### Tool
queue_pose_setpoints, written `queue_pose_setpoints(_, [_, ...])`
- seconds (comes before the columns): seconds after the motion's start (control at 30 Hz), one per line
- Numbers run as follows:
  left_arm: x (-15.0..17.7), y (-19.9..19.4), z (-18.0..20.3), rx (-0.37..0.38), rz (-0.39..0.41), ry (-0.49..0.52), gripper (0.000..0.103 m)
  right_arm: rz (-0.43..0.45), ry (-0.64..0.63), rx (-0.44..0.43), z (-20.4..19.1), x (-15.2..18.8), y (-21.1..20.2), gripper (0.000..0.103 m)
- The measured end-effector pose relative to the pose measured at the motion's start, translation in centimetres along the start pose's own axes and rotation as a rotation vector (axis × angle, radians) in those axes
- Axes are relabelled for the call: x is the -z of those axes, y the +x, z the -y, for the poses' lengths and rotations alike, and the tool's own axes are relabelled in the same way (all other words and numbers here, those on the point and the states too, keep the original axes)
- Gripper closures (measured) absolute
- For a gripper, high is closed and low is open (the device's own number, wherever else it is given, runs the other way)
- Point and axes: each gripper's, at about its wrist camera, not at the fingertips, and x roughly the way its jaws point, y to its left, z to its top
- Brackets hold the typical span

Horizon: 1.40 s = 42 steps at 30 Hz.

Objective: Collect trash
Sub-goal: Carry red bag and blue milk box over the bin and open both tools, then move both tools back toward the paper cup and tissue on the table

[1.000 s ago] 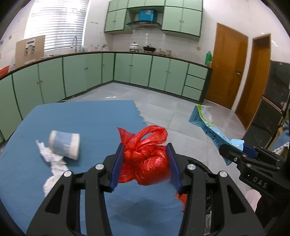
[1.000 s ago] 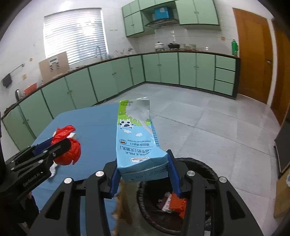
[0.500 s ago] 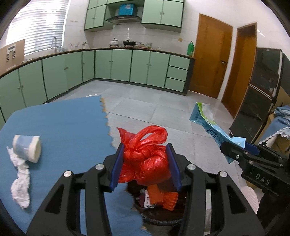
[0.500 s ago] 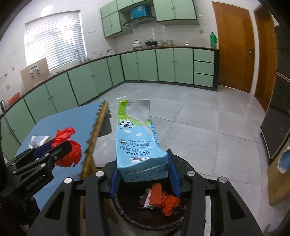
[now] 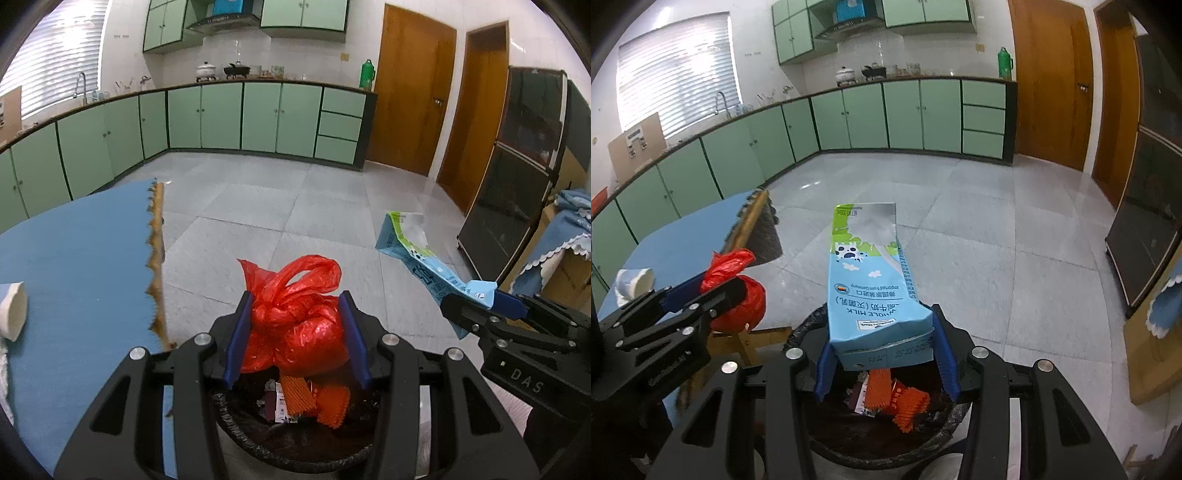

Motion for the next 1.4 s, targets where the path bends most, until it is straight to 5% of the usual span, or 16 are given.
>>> queue_pose_setpoints(0.17, [-0.3,1.8,-0.1,0.003,-0.024,-0.014,0.048,-0.039,-0.009,0.014,1.1,0.4,2.4,0.056])
queue_pose_setpoints(0.4, [-1.0,3.0,0.1,0.020,-0.034,-0.025,0.030,-0.053,0.002,0.061,2.3,0.9,3.8,0.030])
queue_pose_setpoints(0.6, [-1.6,1.9,-1.0,0.007,-0.011,-0.056,0.026,-0.036,0.052,0.092,3.2,0.7,2.7,0.013])
queue_pose_setpoints(0.77, [-2.1,-1.0,-2.6,-0.044,0.043,-0.059,0.023,0.015,0.077,0.082,2.5,-0.2,0.8,0.009])
queue_pose_setpoints(1.4, [-0.3,-12.1,-13.8,-0.333,0.124,-0.167,0.019,0.110,-0.153,-0.151,-13.6,-1.9,-0.9,0.007])
